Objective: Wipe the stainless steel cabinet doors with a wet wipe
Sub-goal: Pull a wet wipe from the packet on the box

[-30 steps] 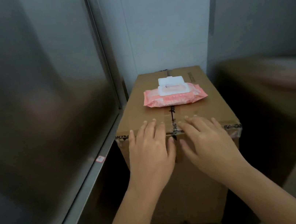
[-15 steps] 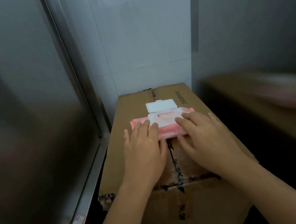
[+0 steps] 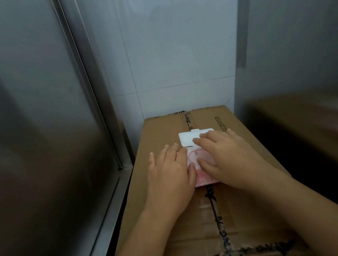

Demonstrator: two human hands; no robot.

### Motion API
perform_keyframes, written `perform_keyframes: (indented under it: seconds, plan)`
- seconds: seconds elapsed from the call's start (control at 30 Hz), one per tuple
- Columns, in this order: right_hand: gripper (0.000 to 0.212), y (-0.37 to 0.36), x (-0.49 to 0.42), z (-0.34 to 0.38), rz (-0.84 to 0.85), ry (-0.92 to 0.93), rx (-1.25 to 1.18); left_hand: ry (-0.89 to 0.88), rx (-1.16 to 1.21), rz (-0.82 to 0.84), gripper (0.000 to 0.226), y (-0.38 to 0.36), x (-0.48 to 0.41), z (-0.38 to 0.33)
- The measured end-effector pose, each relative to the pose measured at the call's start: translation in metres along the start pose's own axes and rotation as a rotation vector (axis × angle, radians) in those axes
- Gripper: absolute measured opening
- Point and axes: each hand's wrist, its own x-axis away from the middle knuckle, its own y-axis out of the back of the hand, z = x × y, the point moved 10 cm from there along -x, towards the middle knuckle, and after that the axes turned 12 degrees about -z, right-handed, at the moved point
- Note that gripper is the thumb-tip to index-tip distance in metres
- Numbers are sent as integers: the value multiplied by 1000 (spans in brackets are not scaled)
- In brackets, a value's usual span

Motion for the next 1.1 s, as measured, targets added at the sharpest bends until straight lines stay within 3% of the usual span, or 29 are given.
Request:
perform_keyframes:
  seconds: [0.37, 0.67, 0.8, 0.97, 1.1]
  plan:
    - [46, -7, 3, 0, -52, 36, -168, -39, 70, -57, 46, 0, 6, -6]
    - [26, 0, 2, -2, -158, 36, -182, -39, 80, -80, 46, 3, 7, -7]
    - [19, 2, 1, -12, -188, -41, -279, -43, 95, -86, 45, 3, 7, -7]
    - [15, -7, 4, -36, -159, -225, -594, -50, 105, -94, 38, 8, 7, -12]
    - [17, -7, 6, -43, -184, -288, -670, -57, 95, -90, 37, 8, 6, -13]
